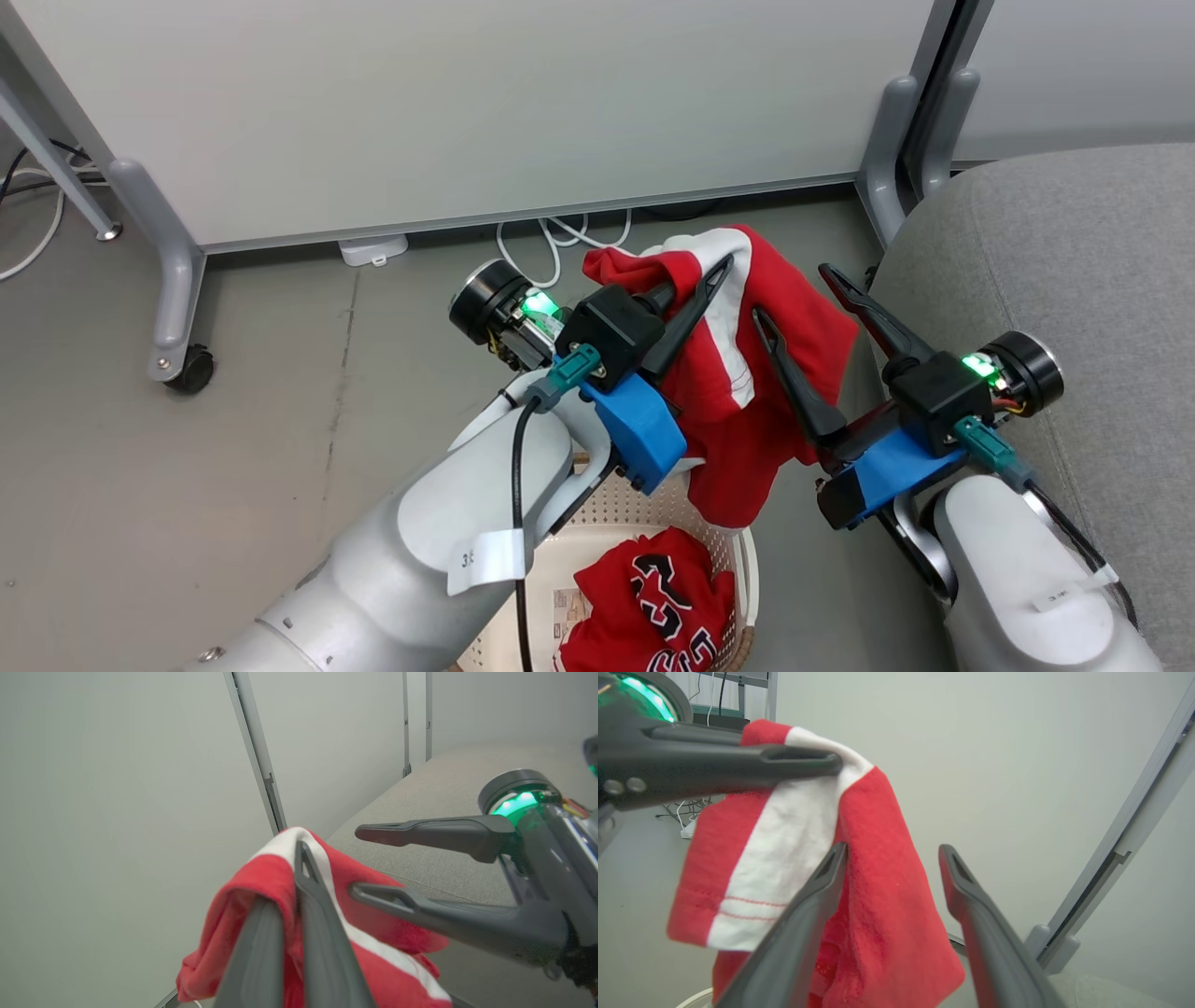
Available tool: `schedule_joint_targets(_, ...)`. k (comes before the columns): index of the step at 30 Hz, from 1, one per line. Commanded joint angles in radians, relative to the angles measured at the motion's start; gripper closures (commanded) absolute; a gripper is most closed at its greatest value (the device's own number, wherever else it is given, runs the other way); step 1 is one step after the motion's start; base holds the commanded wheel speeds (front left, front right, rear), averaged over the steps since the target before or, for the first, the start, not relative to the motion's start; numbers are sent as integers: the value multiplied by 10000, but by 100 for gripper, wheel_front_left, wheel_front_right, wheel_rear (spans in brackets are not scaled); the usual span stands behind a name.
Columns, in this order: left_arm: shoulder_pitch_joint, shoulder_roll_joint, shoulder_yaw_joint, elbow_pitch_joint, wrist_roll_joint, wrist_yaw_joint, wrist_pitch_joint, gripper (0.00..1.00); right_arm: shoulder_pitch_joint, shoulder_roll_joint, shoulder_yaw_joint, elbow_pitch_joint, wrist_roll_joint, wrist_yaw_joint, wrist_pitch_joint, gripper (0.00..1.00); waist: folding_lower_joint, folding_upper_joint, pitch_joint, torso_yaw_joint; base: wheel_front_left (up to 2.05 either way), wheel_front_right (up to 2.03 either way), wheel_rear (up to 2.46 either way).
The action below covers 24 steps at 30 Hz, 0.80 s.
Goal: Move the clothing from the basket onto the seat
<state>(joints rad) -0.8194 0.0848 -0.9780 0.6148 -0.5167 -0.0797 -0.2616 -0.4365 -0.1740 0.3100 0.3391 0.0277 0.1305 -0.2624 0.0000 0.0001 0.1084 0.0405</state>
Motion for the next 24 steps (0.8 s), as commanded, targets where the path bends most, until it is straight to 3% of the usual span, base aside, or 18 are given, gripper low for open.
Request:
schedule_joint_targets(1, -117, -49, -10, -34, 83, -19, -51, 100, -268, -128, 153, 249, -65, 5, -38, 0, 0, -1, 51, 41, 0, 0, 0)
schedule_joint_targets(9, -248, -184, -269, -122, 174, -92, -51, 100, -1450, -634, 1175, 1559, -89, 3, -38, 0, 0, -1, 250, 210, 0, 0, 0)
schedule_joint_targets(16, -282, -270, -436, -136, 157, -155, -51, 100, -2081, -697, 1975, 2509, 426, 3, -38, 0, 0, -1, 345, 299, 0, 0, 0)
schedule_joint_targets(17, -286, -277, -443, -137, 153, -164, -51, 100, -2158, -694, 2090, 2617, 549, 3, -38, 56, 0, -1, 351, 304, 0, 0, 0)
schedule_joint_targets(18, -292, -282, -447, -139, 151, -155, -51, 100, -2230, -695, 2200, 2729, 634, 3, -38, 92, 0, -1, 357, 306, 0, 0, 0)
schedule_joint_targets(19, -299, -285, -446, -136, 151, -151, -51, 100, -2287, -692, 2286, 2785, 753, 3, -40, 100, 0, -1, 364, 306, 0, 0, 0)
schedule_joint_targets(24, -314, -305, -422, -86, 168, -154, -51, 100, -2367, -756, 2542, 2905, 1155, 3, -38, 100, 0, -1, 369, 300, 0, 0, 0)
